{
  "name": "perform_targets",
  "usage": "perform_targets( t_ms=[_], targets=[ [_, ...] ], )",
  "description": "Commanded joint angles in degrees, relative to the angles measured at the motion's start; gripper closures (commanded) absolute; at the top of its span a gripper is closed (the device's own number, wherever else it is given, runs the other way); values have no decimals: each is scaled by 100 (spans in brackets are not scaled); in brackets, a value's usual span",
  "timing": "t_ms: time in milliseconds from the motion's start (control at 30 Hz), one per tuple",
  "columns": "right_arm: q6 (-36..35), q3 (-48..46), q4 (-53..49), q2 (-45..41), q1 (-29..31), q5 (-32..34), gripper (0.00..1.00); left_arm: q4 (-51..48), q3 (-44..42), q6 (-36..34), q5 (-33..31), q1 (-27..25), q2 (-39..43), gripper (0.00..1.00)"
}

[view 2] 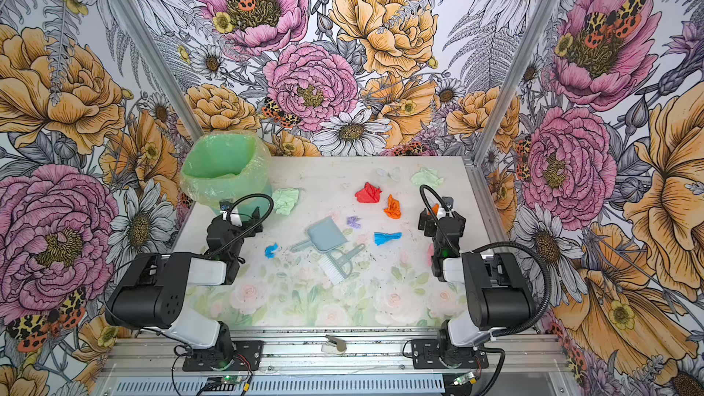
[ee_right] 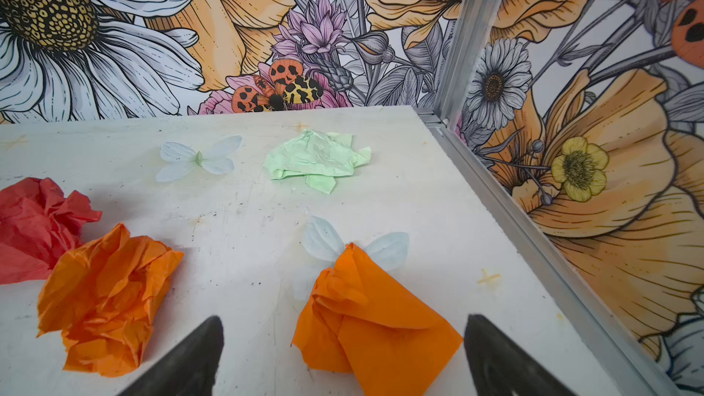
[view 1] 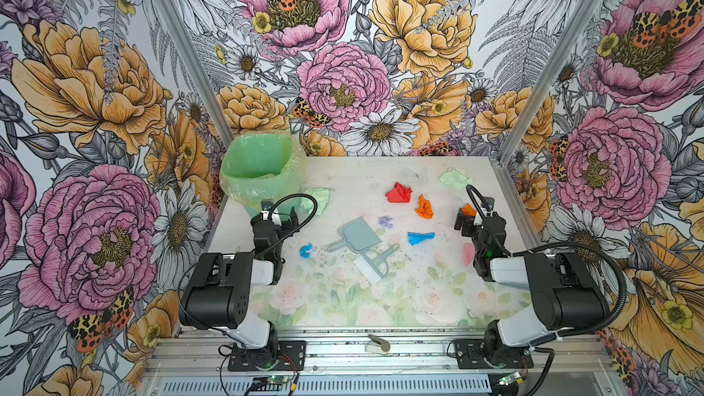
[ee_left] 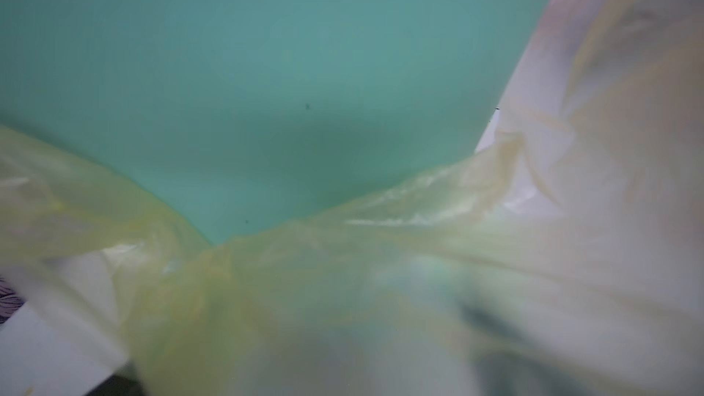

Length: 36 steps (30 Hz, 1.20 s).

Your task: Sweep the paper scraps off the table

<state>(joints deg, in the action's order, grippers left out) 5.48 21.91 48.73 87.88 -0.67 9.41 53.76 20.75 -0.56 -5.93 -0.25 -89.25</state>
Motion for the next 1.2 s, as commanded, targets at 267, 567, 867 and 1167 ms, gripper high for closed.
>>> perform_targets(
  t_ms=[267, 567, 867, 1167],
  targets=[
    [-11, 25, 139, 17, 32, 72, 0, 45, 78, -85, -51, -37, 31, 1],
    [-19, -38, 221, -12, 32, 31, 0, 29, 85, -115, 508, 93, 40, 1],
    [-2, 119, -798, -899, 11, -84, 0, 673, -360, -134, 589, 97, 308, 1],
    [71, 916, -3120, -1906, 16, -1016, 0, -783, -351, -333, 567, -161, 1813, 1]
  ],
)
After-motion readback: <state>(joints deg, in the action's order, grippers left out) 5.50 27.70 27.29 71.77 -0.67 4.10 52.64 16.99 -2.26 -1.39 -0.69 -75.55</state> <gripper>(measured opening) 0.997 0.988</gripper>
